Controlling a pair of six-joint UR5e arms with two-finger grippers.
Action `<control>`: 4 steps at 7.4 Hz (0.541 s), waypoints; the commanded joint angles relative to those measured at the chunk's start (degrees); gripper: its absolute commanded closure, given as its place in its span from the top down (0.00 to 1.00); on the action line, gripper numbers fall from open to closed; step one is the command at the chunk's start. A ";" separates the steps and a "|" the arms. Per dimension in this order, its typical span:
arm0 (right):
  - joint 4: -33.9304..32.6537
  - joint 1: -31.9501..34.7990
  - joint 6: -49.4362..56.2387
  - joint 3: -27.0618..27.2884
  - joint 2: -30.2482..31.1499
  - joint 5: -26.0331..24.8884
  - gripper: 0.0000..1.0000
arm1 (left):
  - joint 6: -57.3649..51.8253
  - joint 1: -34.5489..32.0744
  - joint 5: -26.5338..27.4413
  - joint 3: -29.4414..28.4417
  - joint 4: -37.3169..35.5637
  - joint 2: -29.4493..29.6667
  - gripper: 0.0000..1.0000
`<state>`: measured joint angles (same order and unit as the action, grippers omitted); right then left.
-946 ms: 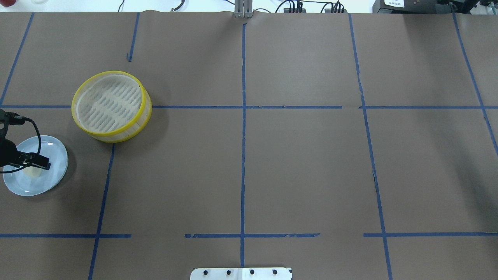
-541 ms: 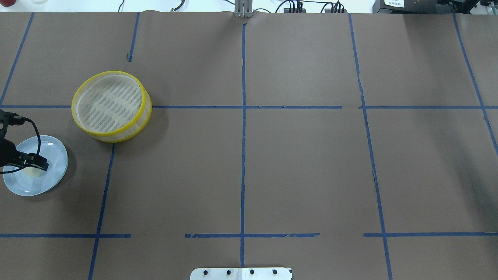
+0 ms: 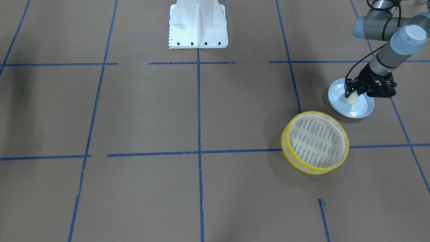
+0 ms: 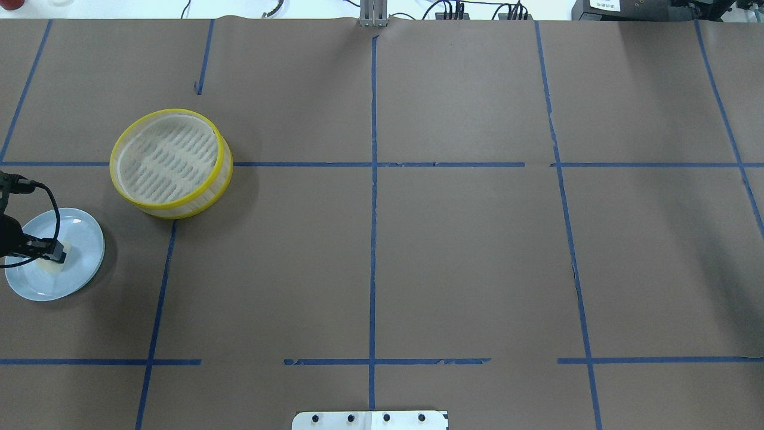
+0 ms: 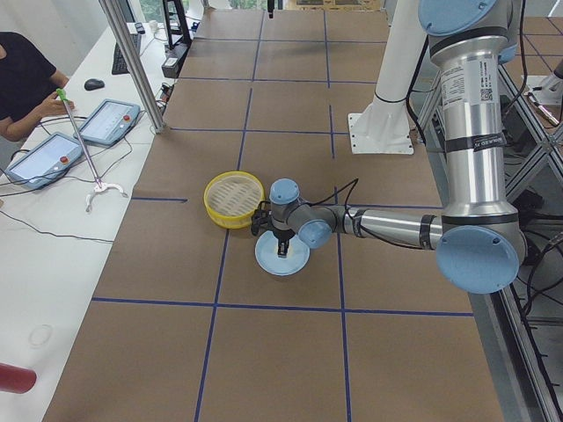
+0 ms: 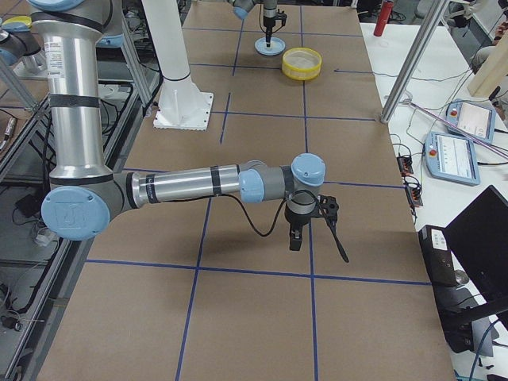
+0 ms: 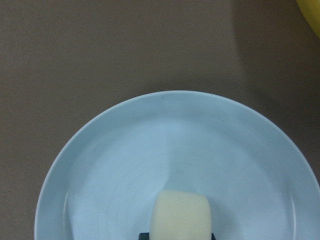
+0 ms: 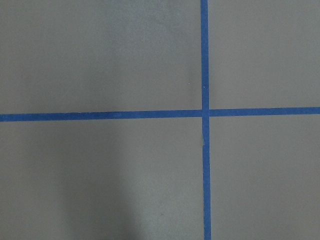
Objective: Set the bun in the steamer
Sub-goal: 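Lower the left gripper and close it around the white bun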
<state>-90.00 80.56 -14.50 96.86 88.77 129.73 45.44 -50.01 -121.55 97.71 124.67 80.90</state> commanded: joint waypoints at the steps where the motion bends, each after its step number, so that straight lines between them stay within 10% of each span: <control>1: 0.00 0.04 0.00 0.00 0.00 0.00 1.00 | 0.00 0.00 0.00 0.38 -0.04 -0.04 0.38; 4: 0.00 -0.05 0.00 0.00 0.00 0.00 1.00 | 0.09 -0.09 0.00 0.99 -0.12 -0.47 0.33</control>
<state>-90.00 80.58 -14.50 96.86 88.77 129.73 45.49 -50.06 -121.55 98.36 124.58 80.74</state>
